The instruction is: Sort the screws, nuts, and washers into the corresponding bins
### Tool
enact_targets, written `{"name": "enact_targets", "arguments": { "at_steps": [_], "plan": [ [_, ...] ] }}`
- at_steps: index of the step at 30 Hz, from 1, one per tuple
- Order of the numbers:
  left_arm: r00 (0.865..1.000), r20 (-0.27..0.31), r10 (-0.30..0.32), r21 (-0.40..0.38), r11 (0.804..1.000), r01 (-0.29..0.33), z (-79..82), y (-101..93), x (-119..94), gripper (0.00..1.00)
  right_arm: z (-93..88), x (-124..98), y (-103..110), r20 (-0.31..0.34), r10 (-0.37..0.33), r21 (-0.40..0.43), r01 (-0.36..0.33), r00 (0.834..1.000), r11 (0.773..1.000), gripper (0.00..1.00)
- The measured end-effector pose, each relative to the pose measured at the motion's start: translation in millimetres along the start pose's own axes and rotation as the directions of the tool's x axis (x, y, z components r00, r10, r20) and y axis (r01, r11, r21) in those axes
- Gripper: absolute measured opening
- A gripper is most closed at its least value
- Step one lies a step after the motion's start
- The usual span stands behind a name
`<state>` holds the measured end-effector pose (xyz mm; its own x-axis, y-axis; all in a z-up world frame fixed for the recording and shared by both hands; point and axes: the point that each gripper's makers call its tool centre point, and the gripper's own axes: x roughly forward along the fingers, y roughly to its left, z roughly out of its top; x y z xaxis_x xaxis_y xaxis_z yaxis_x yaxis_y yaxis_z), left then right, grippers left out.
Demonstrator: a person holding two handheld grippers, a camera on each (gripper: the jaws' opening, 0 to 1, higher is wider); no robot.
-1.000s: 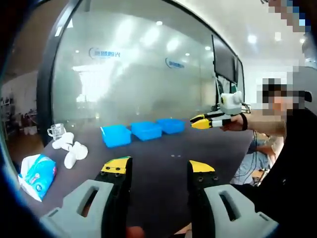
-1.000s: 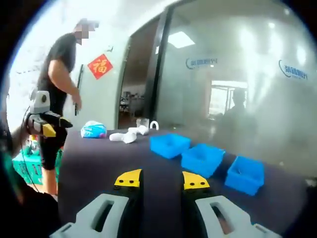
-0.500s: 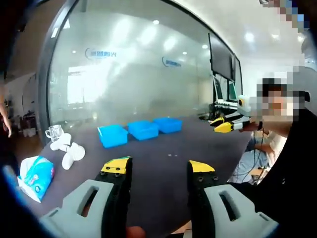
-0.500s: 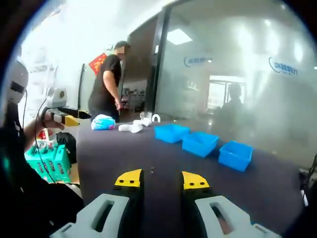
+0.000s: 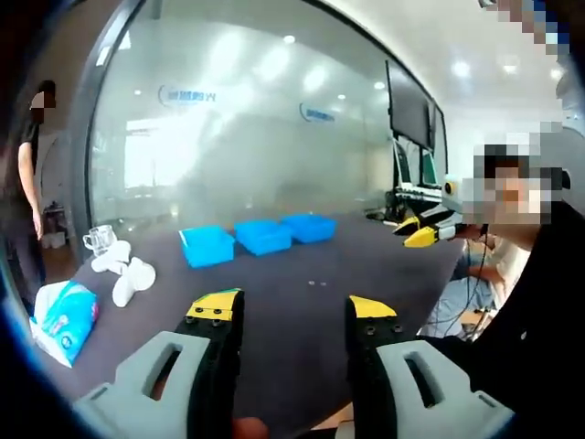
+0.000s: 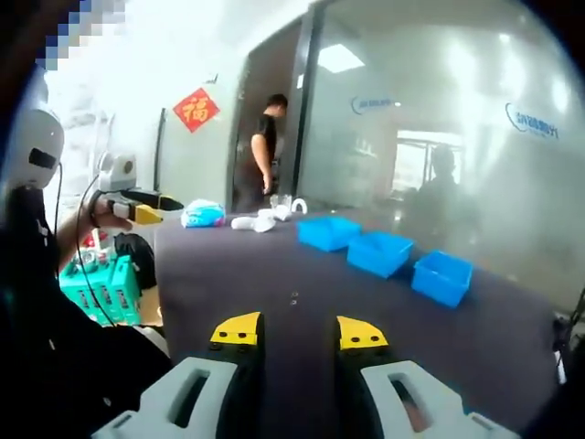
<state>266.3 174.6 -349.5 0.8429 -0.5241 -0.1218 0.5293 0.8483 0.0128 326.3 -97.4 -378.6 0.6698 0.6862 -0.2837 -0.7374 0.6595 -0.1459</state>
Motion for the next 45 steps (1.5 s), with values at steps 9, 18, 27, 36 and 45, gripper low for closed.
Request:
{"name": "enact_targets", "arguments": {
  "at_steps": [9,18,27,36,45],
  "plan": [
    [1.0,-0.021,-0.006,-0.01,1.0,0.006,-9.0,1.0,-0.7,0.44,-0.9,14.1,8.3,-0.097,0.102,-0.033,-0.106,0.99,0.994,0.28],
    [1.0,-0.028,-0.004,-0.027,1.0,0.003,-14.1,3.1,-1.6,0.44,4.8,31.4,14.1,-0.185,0.174,-0.093,-0.194,0.967,0.977,0.29],
    [1.0,-0.029,0.005,-0.037,0.999,-0.006,-15.7,5.6,-1.8,0.44,2.4,54.4,25.4,-0.267,0.235,-0.129,-0.277,0.934,0.952,0.3],
    [0.999,-0.033,0.013,-0.044,0.999,-0.015,-17.5,9.3,-1.9,0.44,-6.9,85.7,30.0,-0.38,0.276,-0.167,-0.359,0.883,0.918,0.3],
    [0.999,-0.039,0.026,-0.051,0.998,-0.028,-19.7,11.4,-3.4,0.44,-13.0,111.5,33.1,-0.476,0.314,-0.164,-0.434,0.822,0.886,0.3]
  ]
}}
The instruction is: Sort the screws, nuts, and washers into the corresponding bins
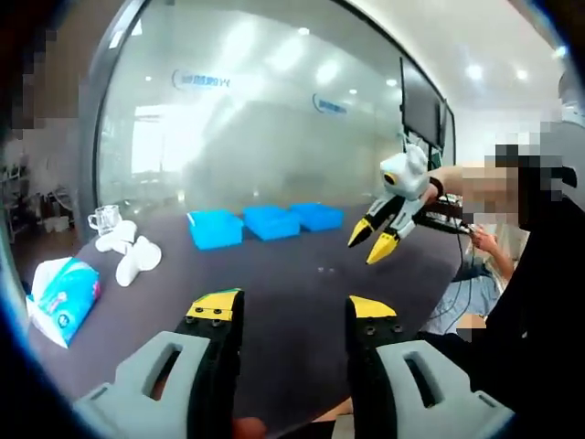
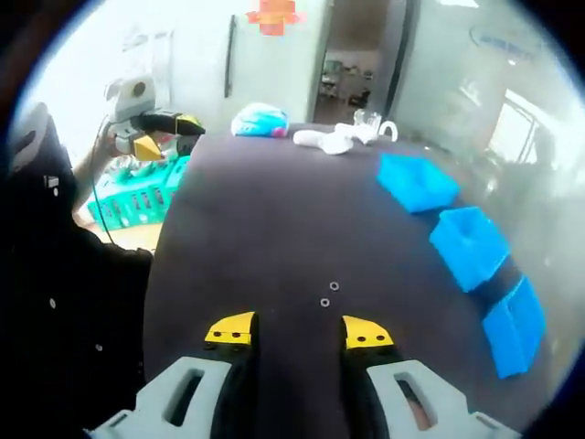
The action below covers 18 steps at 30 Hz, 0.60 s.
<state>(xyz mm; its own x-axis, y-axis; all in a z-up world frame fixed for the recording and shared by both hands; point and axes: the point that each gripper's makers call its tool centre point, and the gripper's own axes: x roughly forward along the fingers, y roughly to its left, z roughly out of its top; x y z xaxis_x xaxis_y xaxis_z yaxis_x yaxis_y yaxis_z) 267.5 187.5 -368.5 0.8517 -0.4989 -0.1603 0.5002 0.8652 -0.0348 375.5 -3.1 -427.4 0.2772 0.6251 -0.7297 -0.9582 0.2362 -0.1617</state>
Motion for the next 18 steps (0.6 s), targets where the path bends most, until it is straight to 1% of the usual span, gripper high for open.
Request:
{"name": "enact_targets", "arguments": {
  "at_steps": [4,7,11,15,18],
  "plan": [
    [1.0,0.001,-0.003,-0.001,1.0,0.003,0.5,-2.1,0.9,0.44,0.5,7.5,-3.9,-0.034,0.019,-0.013,-0.02,0.999,1.0,0.29],
    [1.0,0.005,-0.008,-0.002,1.0,0.008,1.6,-4.7,1.8,0.44,0.2,13.6,-2.7,-0.065,0.041,-0.014,-0.042,0.997,0.999,0.28],
    [1.0,0.008,-0.013,-0.005,1.0,0.013,1.2,-7.1,2.2,0.44,2.8,20.9,-9.1,-0.08,0.045,-0.015,-0.046,0.996,0.999,0.26],
    [1.0,0.006,-0.013,-0.007,1.0,0.013,-0.5,-6.9,1.2,0.44,-0.4,26.6,-14.7,-0.117,0.051,-0.006,-0.052,0.992,0.999,0.22],
    [1.0,0.003,-0.011,-0.005,1.0,0.011,-1.3,-5.8,0.7,0.44,-3.1,29.3,-15.0,-0.143,0.063,-0.005,-0.065,0.988,0.998,0.22]
  ]
}}
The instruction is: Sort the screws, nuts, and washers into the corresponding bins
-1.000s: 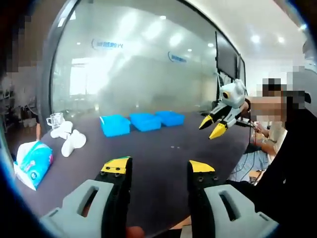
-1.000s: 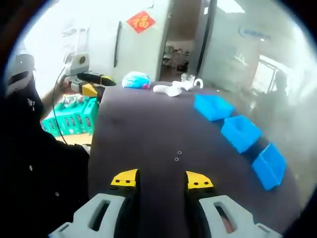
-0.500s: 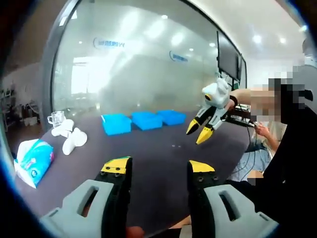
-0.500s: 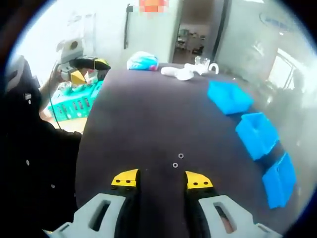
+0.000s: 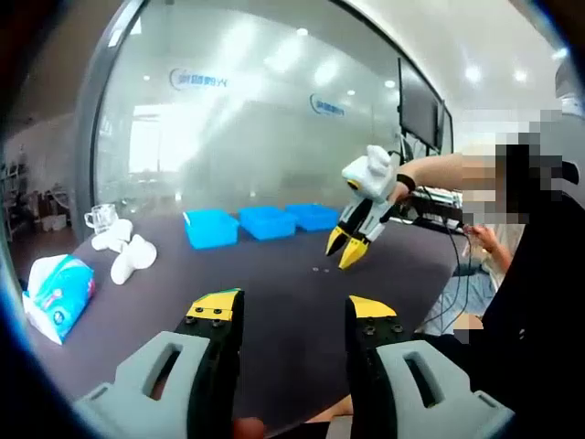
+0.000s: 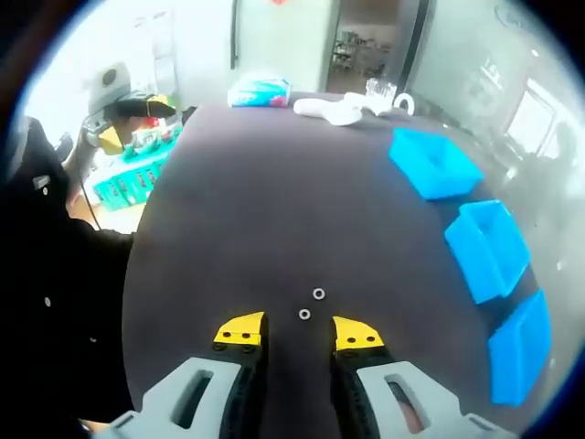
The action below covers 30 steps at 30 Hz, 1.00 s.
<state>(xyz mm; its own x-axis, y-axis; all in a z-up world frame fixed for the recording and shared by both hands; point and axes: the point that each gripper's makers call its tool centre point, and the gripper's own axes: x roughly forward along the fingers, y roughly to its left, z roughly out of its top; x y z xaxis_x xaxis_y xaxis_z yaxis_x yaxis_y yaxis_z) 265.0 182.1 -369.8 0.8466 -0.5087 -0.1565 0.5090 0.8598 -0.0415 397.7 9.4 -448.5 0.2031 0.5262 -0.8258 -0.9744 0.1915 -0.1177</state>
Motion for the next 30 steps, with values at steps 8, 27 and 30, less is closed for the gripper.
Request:
{"name": "enact_targets", "arguments": {
  "at_steps": [8,27,30],
  "plan": [
    [1.0,0.004,-0.002,-0.008,1.0,0.002,-0.4,0.9,0.6,0.44,-0.2,9.3,3.9,-0.054,0.038,-0.027,-0.04,0.998,0.999,0.21],
    [1.0,0.005,-0.002,-0.021,1.0,0.002,-5.2,4.0,-0.4,0.44,-4.5,23.9,1.6,-0.125,0.084,-0.025,-0.087,0.989,0.996,0.12],
    [1.0,0.005,-0.001,-0.026,1.0,0.002,-6.4,4.7,-0.4,0.44,-5.4,24.6,0.4,-0.129,0.095,-0.003,-0.096,0.987,0.995,0.11]
  ]
}}
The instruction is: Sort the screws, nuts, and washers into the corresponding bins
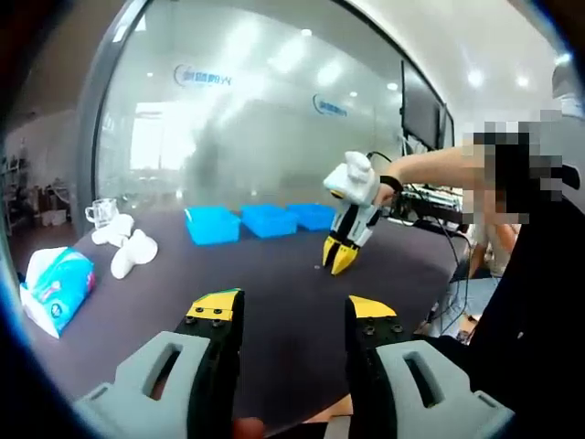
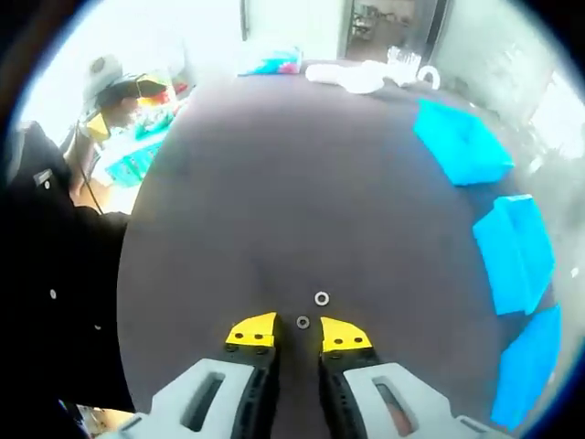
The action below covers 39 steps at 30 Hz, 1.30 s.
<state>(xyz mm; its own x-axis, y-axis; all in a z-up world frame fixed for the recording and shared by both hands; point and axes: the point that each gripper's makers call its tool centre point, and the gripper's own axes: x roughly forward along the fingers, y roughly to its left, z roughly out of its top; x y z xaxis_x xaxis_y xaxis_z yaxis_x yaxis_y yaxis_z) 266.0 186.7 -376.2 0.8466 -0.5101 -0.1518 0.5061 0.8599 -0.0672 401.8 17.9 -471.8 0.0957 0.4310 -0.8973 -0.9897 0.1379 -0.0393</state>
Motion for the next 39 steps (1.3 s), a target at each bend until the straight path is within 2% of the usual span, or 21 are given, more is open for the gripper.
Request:
{"name": "enact_targets", "arguments": {
  "at_steps": [4,10,21,27,30,33,37,39],
  "plan": [
    [1.0,0.001,0.001,-0.002,1.0,-0.001,-0.3,0.4,-0.6,0.44,-1.8,-1.2,-3.9,-0.006,0.002,0.01,-0.002,1.0,1.0,0.04],
    [1.0,0.001,0.006,-0.005,1.0,-0.006,-0.8,1.7,-0.5,0.44,-1.2,-0.5,0.8,-0.014,-0.001,-0.022,0.001,1.0,1.0,0.01],
    [1.0,0.003,0.007,-0.001,1.0,-0.007,2.0,1.2,-0.6,0.44,-1.6,-2.8,5.3,-0.004,-0.011,-0.032,0.011,1.0,0.999,0.01],
    [1.0,0.004,0.008,0.004,1.0,-0.008,4.2,0.6,-1.3,0.44,-4.1,-8.3,17.1,0.019,0.0,-0.027,0.0,1.0,1.0,0.01],
    [1.0,0.004,0.005,0.009,1.0,-0.005,5.4,-1.0,-1.1,0.44,-4.7,-14.2,21.7,0.045,-0.005,-0.025,0.006,0.999,1.0,0.01],
    [1.0,0.008,0.003,0.014,1.0,-0.003,7.9,-2.7,-1.0,0.44,0.2,-22.4,23.5,0.109,-0.033,-0.005,0.033,0.993,0.999,0.01],
    [1.0,0.015,-0.002,0.023,1.0,0.001,12.1,-5.1,-0.7,0.44,7.1,-32.7,29.6,0.212,-0.076,0.024,0.072,0.974,0.997,0.01],
    [1.0,0.015,-0.007,0.028,1.0,0.006,13.4,-7.3,0.0,0.44,10.8,-37.5,33.5,0.277,-0.099,0.053,0.087,0.956,0.995,0.01]
  ]
}}
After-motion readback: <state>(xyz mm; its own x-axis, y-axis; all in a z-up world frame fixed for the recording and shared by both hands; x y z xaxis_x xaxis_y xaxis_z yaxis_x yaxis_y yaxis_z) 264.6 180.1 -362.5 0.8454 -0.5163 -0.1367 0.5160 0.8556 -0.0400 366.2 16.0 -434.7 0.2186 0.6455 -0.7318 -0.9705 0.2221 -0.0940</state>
